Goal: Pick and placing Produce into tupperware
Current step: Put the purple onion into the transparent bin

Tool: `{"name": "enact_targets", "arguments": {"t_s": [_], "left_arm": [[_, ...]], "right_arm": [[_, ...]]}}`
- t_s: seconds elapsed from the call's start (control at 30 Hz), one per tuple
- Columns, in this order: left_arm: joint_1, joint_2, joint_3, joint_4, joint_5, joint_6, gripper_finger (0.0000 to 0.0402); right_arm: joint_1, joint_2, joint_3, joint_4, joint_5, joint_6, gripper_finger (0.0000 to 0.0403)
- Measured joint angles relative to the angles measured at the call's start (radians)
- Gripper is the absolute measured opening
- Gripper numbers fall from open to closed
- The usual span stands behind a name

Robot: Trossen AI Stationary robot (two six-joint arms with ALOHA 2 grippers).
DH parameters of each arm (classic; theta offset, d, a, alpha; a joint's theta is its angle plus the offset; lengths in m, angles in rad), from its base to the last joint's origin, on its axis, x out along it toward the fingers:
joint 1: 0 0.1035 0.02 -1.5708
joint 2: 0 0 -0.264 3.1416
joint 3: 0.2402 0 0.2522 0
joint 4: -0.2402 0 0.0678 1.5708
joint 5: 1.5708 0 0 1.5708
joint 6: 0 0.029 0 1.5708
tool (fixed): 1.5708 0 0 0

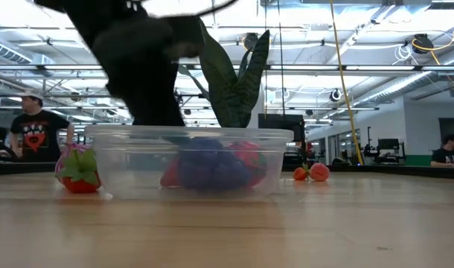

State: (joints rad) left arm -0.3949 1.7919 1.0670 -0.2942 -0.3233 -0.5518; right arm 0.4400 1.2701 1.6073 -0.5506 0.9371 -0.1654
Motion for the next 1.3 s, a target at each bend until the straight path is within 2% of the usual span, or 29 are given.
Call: {"name": "enact_targets", "arguments": {"t_s": [0.23,0.43,0.8,1.0,1.3], "left_arm": [[-0.048,-0.139,0.001,-0.096,-0.097,0.010,0.0209],[-0.118,-0.206,-0.001,-0.242,-0.135,-0.124,0.0209],[-0.203,-0.189,-0.001,-0.567,-0.181,-0.440,0.0209],[-0.199,-0.190,-0.028,-0.636,-0.228,-0.464,0.0209],[-0.181,-0.189,-0.070,-0.639,-0.205,-0.470,0.0209]], "right_arm": [[0.000,0.000,0.000,0.000,0.000,0.004,0.0281],[0.000,0.000,0.000,0.000,0.000,-0.001,0.0281],[0.000,0.000,0.000,0.000,0.000,-0.007,0.0281],[0.000,0.000,0.000,0.000,0.000,-0.005,0.0281],[0.000,0.000,0.000,0.000,0.000,-0.007,0.0281]]}}
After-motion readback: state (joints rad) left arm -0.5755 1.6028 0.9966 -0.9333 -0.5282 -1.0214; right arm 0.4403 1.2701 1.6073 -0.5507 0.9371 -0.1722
